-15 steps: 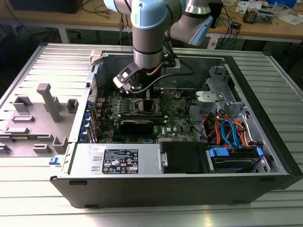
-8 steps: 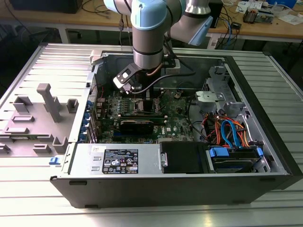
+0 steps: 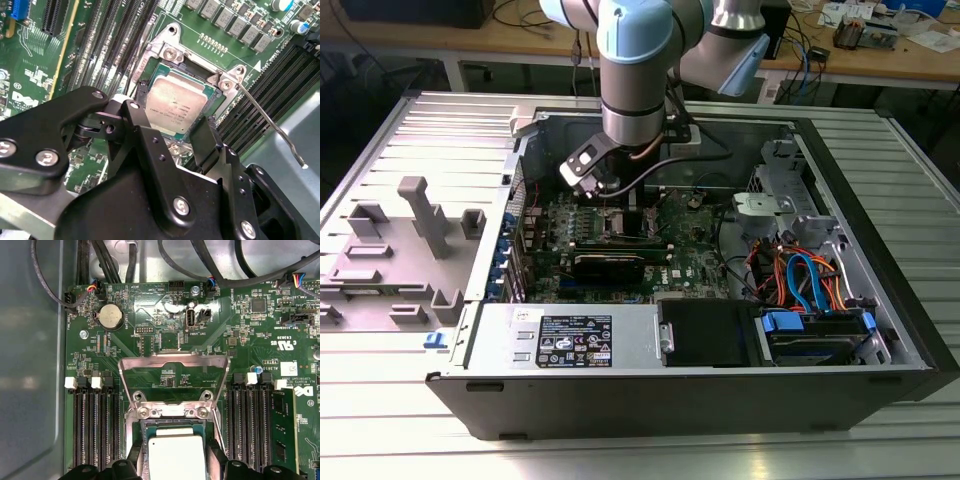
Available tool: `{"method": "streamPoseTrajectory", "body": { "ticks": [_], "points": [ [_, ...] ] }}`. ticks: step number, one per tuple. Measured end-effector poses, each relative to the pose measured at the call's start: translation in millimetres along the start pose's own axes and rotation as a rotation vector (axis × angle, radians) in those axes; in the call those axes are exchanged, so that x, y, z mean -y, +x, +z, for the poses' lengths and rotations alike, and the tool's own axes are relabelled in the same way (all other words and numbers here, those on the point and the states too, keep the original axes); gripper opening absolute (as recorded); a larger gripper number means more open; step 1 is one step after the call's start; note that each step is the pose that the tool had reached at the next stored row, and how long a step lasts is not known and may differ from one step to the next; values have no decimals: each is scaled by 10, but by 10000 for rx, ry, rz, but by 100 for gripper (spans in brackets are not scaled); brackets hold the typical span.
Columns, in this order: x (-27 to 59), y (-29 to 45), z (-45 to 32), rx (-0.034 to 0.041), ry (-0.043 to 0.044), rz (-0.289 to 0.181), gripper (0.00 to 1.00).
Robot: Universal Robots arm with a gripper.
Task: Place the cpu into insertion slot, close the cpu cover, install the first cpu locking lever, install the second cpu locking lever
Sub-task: 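Place the cpu into insertion slot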
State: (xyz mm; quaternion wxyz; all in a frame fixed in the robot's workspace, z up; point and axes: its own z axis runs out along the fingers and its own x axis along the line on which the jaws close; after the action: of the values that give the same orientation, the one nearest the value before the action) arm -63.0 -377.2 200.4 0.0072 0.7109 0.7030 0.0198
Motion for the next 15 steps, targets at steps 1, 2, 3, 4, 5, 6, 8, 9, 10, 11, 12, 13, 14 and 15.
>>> {"method": "streamPoseTrajectory", "body": {
  "ticks": [1, 2, 3, 4, 5, 6, 8, 9, 10, 11, 12, 13, 14, 15],
  "points": [
    [0, 0, 0, -1, 2, -1, 61],
    [0, 0, 1, -3, 3, -1, 61],
    [0, 1, 2, -4, 4, 0, 61],
    [0, 1, 3, -5, 4, 1, 61],
    [0, 4, 4, -10, 3, 3, 61],
    [0, 4, 4, -13, 3, 2, 61],
    [0, 4, 4, -13, 4, 1, 61],
    [0, 4, 4, -12, 4, 1, 61],
    [0, 4, 4, -13, 4, 1, 61],
    [0, 4, 4, -12, 4, 1, 61],
    [0, 4, 3, -11, 5, 1, 61],
    [1, 4, 3, -8, 7, 2, 60],
    [1, 4, 3, -9, 6, 1, 60],
    [1, 4, 3, -11, 5, 1, 54]
  ]
}}
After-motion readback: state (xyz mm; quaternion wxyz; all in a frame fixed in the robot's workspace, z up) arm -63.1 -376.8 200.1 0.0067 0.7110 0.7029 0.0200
